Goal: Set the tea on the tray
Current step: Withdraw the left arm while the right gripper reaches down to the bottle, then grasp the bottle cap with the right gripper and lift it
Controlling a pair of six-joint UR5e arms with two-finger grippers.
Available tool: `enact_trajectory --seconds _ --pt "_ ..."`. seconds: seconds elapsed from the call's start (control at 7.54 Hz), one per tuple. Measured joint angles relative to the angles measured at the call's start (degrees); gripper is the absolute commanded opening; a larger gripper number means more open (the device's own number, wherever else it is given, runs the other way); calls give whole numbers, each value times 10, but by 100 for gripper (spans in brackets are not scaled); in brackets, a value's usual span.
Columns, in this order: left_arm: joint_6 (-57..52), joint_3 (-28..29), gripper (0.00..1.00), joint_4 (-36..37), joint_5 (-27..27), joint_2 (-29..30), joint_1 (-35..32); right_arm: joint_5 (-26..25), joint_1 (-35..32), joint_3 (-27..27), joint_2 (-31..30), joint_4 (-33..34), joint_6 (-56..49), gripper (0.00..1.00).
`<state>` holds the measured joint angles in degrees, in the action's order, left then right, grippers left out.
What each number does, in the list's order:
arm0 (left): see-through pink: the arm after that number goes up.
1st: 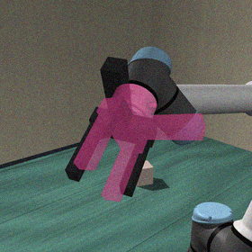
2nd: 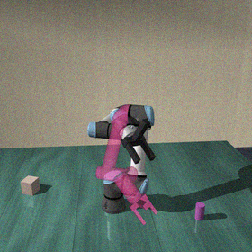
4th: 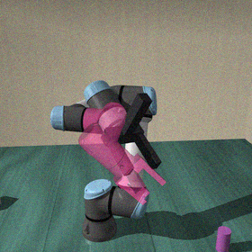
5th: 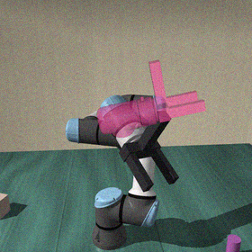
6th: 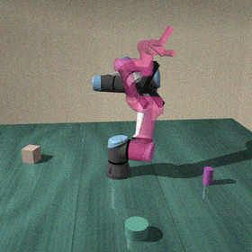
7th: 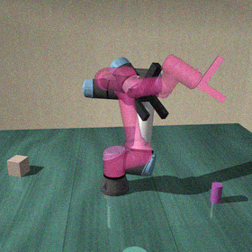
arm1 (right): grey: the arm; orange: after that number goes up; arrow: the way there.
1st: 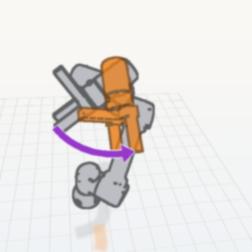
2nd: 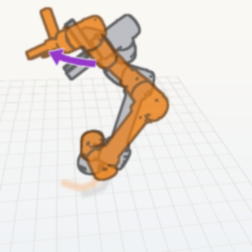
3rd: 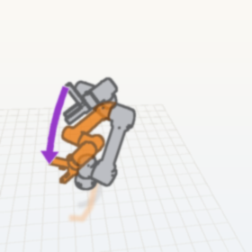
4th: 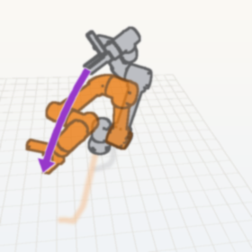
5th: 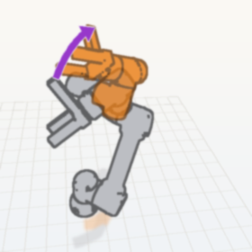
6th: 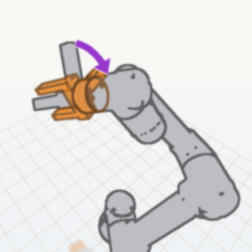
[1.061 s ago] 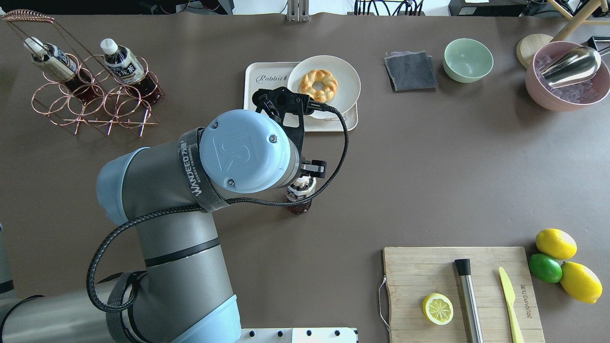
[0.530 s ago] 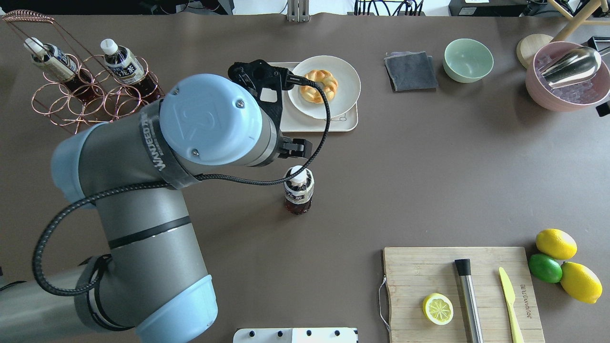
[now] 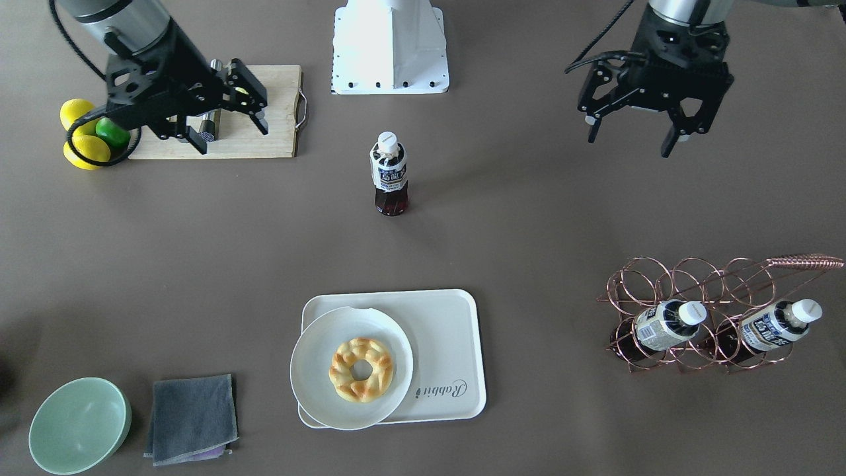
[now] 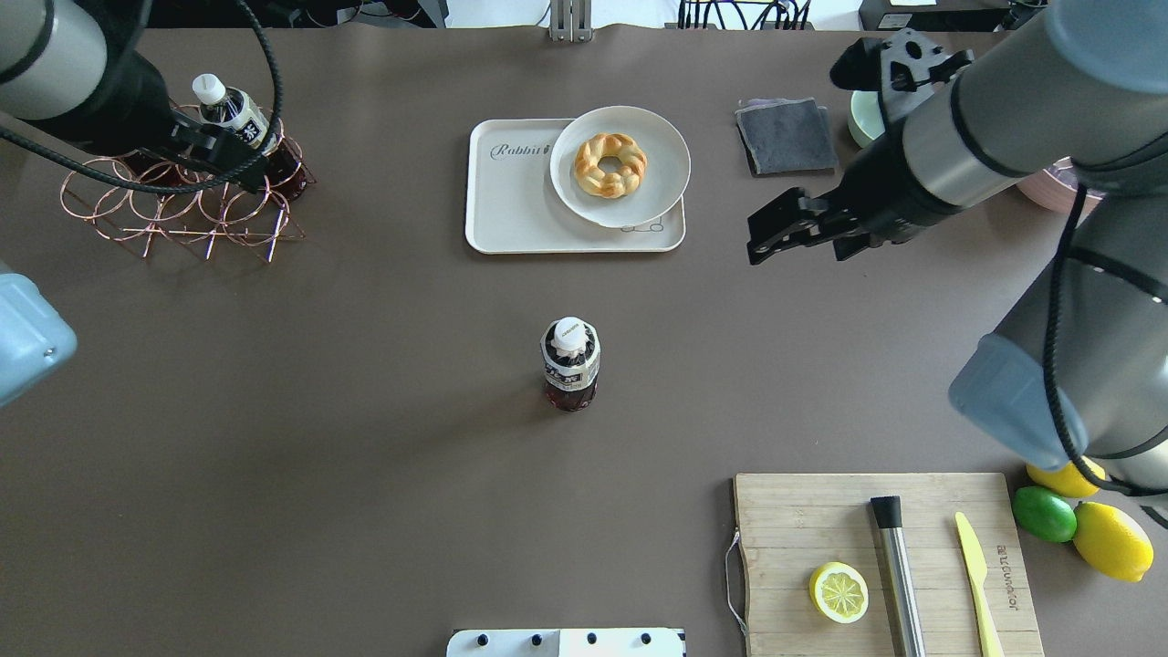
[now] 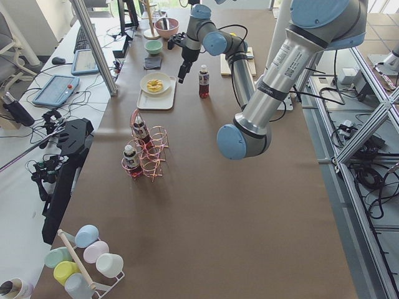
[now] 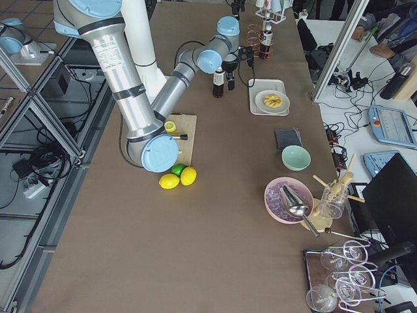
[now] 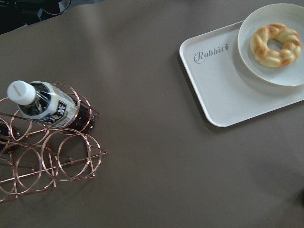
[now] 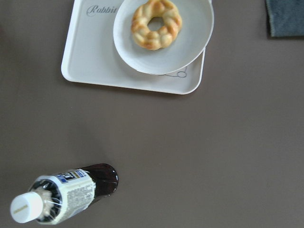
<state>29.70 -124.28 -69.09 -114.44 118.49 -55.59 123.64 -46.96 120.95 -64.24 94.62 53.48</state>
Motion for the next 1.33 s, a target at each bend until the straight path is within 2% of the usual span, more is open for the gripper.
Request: enact_trajectory --seconds 0.27,0.53,0.8,1.19,1.33 --pt "-88 5 98 -2 -33 -33 -57 -101 97 -33 108 47 9 79" --pt "-107 6 98 -4 -39 -42 -69 -151 138 -75 182 92 -15 77" --pt "-111 3 98 -16 -40 -58 -73 -199 169 -108 214 112 -23 76" --pt "-114 1 97 -59 -66 -92 -85 -215 182 -146 230 114 -38 75" --pt "-113 1 98 -63 -69 -94 -86 -215 186 -150 229 114 -38 66"
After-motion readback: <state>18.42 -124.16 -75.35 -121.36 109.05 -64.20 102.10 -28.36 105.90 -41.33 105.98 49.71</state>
